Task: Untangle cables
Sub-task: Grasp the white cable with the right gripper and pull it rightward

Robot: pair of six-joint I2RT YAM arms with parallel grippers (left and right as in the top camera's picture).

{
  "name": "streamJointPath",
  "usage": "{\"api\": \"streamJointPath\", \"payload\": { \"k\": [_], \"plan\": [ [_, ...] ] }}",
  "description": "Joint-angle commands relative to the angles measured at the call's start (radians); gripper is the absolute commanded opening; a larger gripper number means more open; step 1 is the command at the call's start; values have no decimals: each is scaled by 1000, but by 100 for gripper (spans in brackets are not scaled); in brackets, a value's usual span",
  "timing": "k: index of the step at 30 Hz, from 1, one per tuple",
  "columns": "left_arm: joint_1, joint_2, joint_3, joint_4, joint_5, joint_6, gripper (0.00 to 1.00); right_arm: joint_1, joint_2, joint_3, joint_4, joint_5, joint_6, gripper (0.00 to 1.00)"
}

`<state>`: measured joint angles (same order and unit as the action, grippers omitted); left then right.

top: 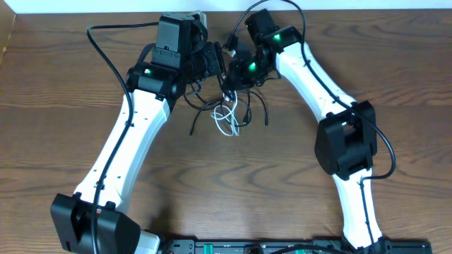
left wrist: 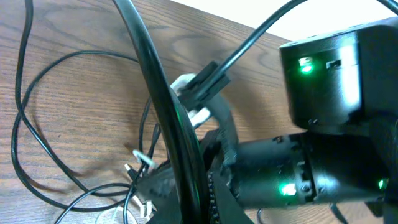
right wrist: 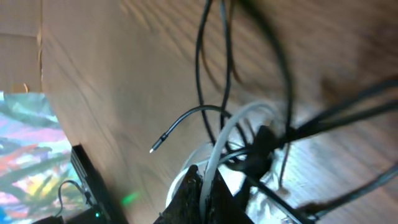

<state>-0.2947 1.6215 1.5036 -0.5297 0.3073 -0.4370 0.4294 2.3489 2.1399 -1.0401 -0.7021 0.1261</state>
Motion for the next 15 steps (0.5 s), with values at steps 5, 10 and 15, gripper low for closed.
{"api": "streamJointPath", "payload": {
  "k": [5,10,15],
  "plan": [
    [4,-8,17,-78,-148,14,7,-128,-168,6,-5,-54,-16,1],
    [4,-8,17,-133,-211,18,7,-210,-269,6,-18,-222,-76,1],
    [4,-8,17,-143,-216,18,8,-304,-361,6,-42,-334,-108,1]
  ]
}}
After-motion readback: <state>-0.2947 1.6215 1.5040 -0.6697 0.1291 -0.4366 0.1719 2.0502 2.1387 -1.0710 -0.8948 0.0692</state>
